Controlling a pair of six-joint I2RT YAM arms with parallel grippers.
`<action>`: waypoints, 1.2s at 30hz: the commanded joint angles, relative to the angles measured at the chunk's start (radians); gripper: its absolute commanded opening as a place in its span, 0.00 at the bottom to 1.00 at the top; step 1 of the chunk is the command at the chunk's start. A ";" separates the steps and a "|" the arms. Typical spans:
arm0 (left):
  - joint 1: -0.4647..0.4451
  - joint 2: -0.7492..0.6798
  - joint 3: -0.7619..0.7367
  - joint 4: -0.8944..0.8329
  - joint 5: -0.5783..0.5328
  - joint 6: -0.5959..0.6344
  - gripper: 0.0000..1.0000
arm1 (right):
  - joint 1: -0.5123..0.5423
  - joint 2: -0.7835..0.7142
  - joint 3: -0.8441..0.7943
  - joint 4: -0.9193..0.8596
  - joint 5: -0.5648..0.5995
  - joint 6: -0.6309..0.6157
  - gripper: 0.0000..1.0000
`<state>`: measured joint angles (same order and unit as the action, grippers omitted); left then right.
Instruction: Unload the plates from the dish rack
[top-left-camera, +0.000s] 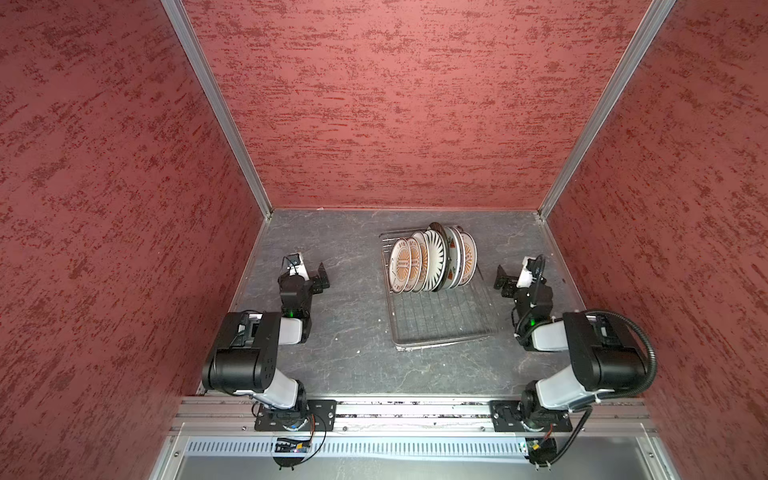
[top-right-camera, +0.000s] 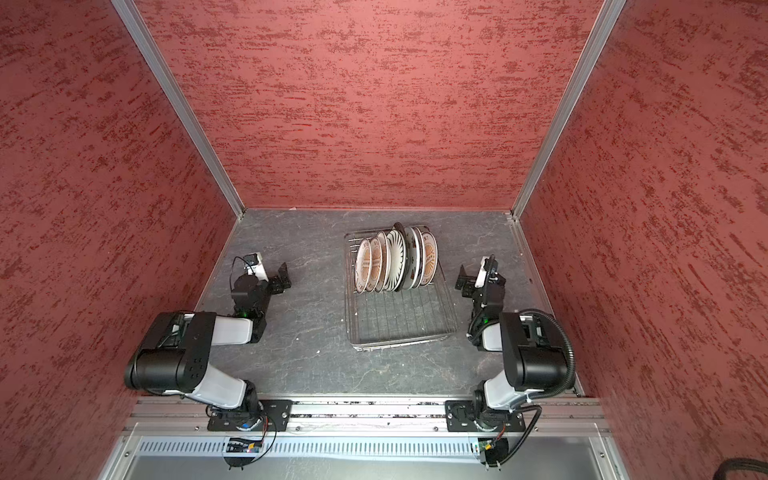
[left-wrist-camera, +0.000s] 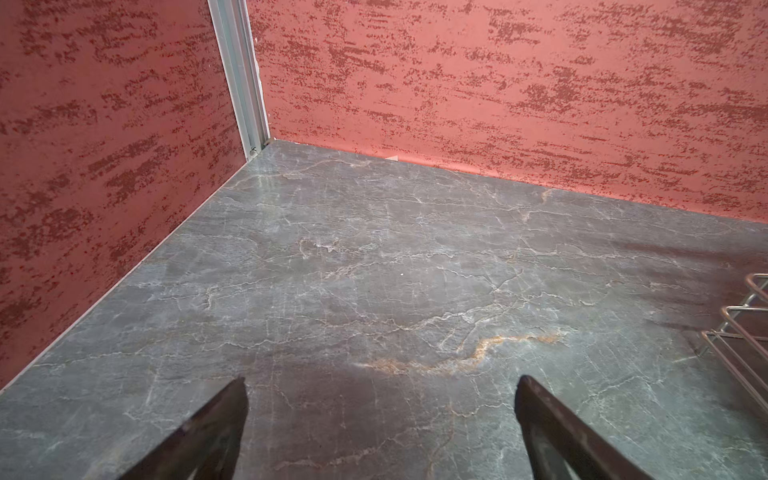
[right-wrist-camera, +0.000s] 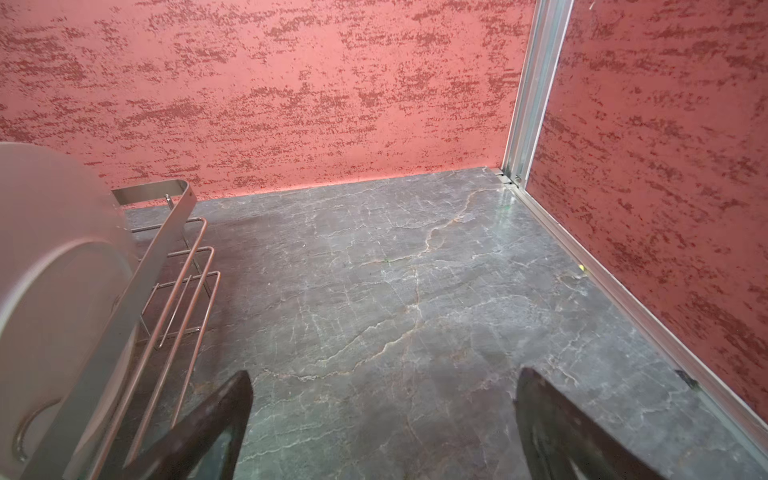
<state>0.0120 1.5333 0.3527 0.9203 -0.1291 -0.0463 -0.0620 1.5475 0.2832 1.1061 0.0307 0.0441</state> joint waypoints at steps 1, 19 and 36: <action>-0.003 0.001 0.009 0.009 0.002 0.017 0.99 | -0.005 -0.007 0.014 0.011 -0.018 -0.018 0.99; -0.002 0.001 0.010 0.009 0.002 0.016 0.99 | -0.004 -0.007 0.014 0.012 -0.019 -0.016 0.99; -0.020 -0.032 -0.024 0.048 0.004 0.041 0.99 | -0.004 -0.040 0.001 0.009 -0.063 -0.033 0.99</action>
<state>0.0063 1.5311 0.3496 0.9268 -0.1284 -0.0341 -0.0628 1.5440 0.2832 1.1049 0.0128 0.0429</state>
